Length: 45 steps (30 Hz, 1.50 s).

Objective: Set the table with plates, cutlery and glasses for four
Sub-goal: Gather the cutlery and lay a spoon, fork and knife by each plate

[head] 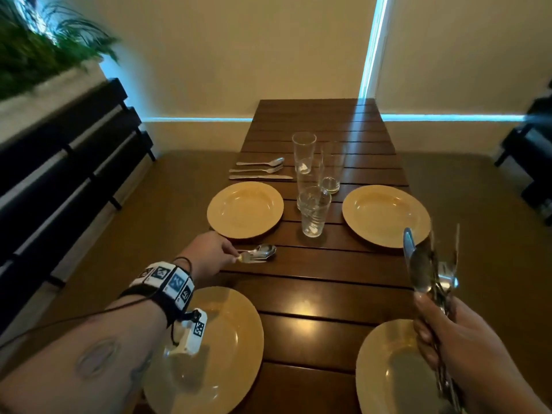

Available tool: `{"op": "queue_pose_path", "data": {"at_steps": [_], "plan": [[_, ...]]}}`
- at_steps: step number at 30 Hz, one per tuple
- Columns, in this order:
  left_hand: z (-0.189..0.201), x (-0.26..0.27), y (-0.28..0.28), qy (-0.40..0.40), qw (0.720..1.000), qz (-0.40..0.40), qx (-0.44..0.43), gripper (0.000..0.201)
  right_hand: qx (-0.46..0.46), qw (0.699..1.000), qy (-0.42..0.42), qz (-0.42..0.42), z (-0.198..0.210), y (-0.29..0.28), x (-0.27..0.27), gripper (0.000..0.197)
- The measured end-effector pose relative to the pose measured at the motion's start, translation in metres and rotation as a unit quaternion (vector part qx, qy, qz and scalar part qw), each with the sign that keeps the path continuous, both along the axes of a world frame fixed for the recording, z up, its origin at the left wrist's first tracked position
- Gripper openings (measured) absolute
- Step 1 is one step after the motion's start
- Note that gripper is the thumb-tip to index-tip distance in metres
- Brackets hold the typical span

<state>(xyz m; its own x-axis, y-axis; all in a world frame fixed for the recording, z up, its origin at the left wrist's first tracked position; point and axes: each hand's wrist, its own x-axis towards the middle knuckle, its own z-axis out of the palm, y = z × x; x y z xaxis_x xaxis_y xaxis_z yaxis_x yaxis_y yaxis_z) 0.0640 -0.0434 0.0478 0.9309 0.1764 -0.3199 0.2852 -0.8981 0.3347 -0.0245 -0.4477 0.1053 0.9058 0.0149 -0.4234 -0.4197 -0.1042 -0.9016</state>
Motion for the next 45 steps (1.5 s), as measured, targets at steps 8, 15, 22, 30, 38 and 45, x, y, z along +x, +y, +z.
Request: {"op": "queue_pose_path", "data": {"at_steps": [8, 15, 22, 30, 38, 45], "plan": [[-0.048, 0.018, 0.011, 0.068, 0.994, -0.085, 0.023, 0.016, -0.015, 0.999, 0.019, 0.035, -0.008, 0.012, 0.016, 0.037], [-0.066, 0.026, 0.015, 0.032, 0.998, -0.055, -0.030, 0.014, 0.004, 0.997, 0.047, 0.055, -0.013, 0.016, 0.026, 0.039], [-0.066, 0.026, 0.009, 0.010, 0.997, -0.070, -0.018, 0.014, 0.031, 0.996, 0.061, 0.050, -0.017, 0.018, 0.026, 0.041], [-0.062, 0.023, 0.010, 0.011, 0.998, -0.063, -0.008, 0.009, 0.063, 0.995, 0.065, 0.042, -0.011, 0.022, 0.022, 0.062], [-0.051, 0.018, 0.011, 0.007, 0.998, -0.063, -0.001, 0.018, 0.062, 0.996, 0.065, 0.032, -0.009, 0.023, 0.010, 0.052], [0.026, -0.026, -0.068, -0.100, 0.983, -0.097, -0.122, 0.014, 0.049, 0.997, 0.050, 0.021, 0.004, 0.021, -0.002, 0.042]]}}
